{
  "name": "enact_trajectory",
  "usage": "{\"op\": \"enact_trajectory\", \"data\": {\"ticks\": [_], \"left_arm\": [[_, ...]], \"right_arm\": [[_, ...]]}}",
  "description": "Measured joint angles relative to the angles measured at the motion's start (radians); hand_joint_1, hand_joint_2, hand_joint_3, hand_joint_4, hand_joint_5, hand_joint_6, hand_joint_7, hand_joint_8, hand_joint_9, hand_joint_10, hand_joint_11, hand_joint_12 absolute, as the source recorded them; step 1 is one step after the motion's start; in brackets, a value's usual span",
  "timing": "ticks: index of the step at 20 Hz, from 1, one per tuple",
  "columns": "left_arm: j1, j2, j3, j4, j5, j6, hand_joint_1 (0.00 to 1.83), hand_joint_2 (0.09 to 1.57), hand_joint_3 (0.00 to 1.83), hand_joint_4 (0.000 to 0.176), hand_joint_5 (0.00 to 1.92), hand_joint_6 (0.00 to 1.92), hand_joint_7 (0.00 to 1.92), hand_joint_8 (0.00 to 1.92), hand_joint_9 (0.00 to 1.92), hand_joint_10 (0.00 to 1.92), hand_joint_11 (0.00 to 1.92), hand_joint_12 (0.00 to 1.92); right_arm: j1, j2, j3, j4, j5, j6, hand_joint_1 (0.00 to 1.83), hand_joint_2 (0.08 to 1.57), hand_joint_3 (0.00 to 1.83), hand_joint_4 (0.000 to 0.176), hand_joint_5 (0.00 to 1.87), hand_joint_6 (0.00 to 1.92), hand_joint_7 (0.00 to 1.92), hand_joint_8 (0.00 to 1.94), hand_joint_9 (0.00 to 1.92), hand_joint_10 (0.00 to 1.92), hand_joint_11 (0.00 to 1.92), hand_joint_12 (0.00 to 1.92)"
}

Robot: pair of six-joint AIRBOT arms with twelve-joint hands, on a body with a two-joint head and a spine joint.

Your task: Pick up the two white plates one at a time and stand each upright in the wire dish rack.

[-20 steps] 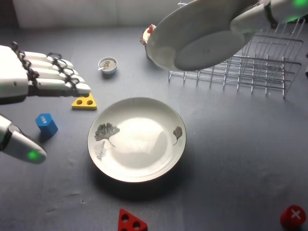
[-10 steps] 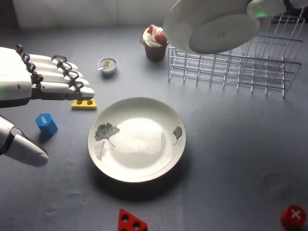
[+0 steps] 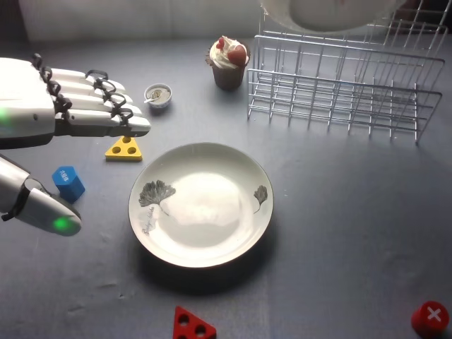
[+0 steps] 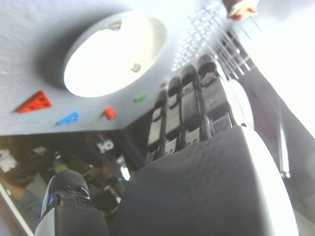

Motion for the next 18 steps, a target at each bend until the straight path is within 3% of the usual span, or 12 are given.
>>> {"op": "enact_trajectory", "data": {"ticks": [1, 2, 3, 7, 12, 18], "left_arm": [[-0.002, -0.001, 0.0, 0.0, -0.002, 0.0, 0.0, 0.91, 0.0, 0.0, 0.09, 0.0, 0.13, 0.0, 0.15, 0.01, 0.14, 0.01], [-0.002, -0.002, 0.0, 0.001, -0.002, 0.001, 0.0, 0.91, 0.0, 0.0, 0.08, 0.0, 0.14, 0.0, 0.14, 0.0, 0.12, 0.0], [-0.002, -0.002, 0.0, 0.002, -0.002, 0.0, 0.0, 0.91, 0.0, 0.0, 0.08, 0.0, 0.14, 0.0, 0.14, 0.0, 0.12, 0.0], [-0.002, -0.008, 0.0, 0.01, -0.003, 0.0, 0.0, 0.91, 0.0, 0.0, 0.08, 0.0, 0.13, 0.0, 0.13, 0.0, 0.13, 0.01], [-0.006, -0.009, 0.0, 0.02, -0.006, 0.001, 0.0, 0.91, 0.0, 0.0, 0.09, 0.0, 0.14, 0.0, 0.14, 0.0, 0.13, 0.0], [-0.006, -0.009, 0.0, 0.032, -0.012, 0.001, 0.0, 0.9, 0.0, 0.0, 0.1, 0.01, 0.15, 0.01, 0.15, 0.01, 0.13, 0.01]], "right_arm": [[0.0, 0.0, 0.005, 0.002, -0.006, 0.0, 1.5, 1.03, 0.0, 0.0, 1.03, 0.87, 1.26, 0.18, 1.17, 0.62, 1.01, 1.32], [-0.004, 0.0, 0.018, 0.016, -0.019, 0.002, 1.5, 1.03, 0.0, 0.0, 1.02, 0.9, 1.2, 0.32, 1.17, 0.61, 0.99, 1.32], [-0.011, 0.0, 0.027, 0.027, -0.033, 0.002, 1.5, 1.03, 0.0, 0.0, 1.02, 0.9, 1.2, 0.32, 1.17, 0.61, 0.99, 1.32], [-0.048, -0.007, 0.07, 0.051, -0.082, 0.01, 1.5, 1.02, 0.0, 0.0, 1.05, 0.86, 1.25, 0.24, 1.18, 0.59, 1.01, 1.29], [-0.06, -0.019, 0.081, -0.047, -0.064, 0.152, 1.5, 1.03, 0.0, 0.0, 1.05, 0.85, 1.23, 0.28, 1.18, 0.59, 0.99, 1.31], [-0.082, -0.038, 0.118, -0.052, -0.059, 0.166, 1.5, 1.02, 0.0, 0.0, 1.05, 0.85, 1.27, 0.19, 1.21, 0.55, 1.0, 1.29]]}}
